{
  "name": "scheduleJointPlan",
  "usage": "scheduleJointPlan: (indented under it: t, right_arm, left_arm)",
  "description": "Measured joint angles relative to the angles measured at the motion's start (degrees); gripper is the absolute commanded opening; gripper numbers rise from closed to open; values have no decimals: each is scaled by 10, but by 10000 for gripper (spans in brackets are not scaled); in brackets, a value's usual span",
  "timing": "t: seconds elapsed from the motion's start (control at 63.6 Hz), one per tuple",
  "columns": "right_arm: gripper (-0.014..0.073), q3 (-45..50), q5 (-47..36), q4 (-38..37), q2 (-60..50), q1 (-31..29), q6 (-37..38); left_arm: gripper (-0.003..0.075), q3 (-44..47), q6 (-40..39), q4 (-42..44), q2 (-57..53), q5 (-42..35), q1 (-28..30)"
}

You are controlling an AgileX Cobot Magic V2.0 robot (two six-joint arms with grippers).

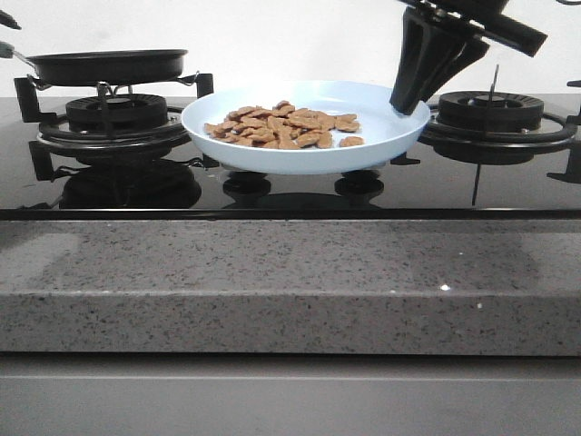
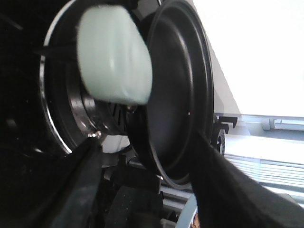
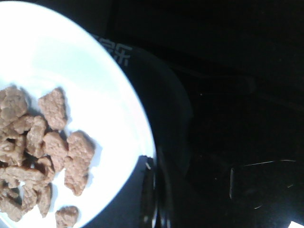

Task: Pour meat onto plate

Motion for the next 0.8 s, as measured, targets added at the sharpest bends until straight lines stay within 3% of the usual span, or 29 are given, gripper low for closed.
scheduleJointPlan:
  t: [0.299,0.613,0.802]
  right_arm:
    - [-58,0,0,0,0,0,0]
    - [-58,0,0,0,0,0,0]
    - [-58,0,0,0,0,0,0]
  left_arm:
    - [-21,0,5,30,-27,6,0]
    - [-20,0,44,47,-86,9,-12]
    - [-20,0,67,124,-165,-39,-74]
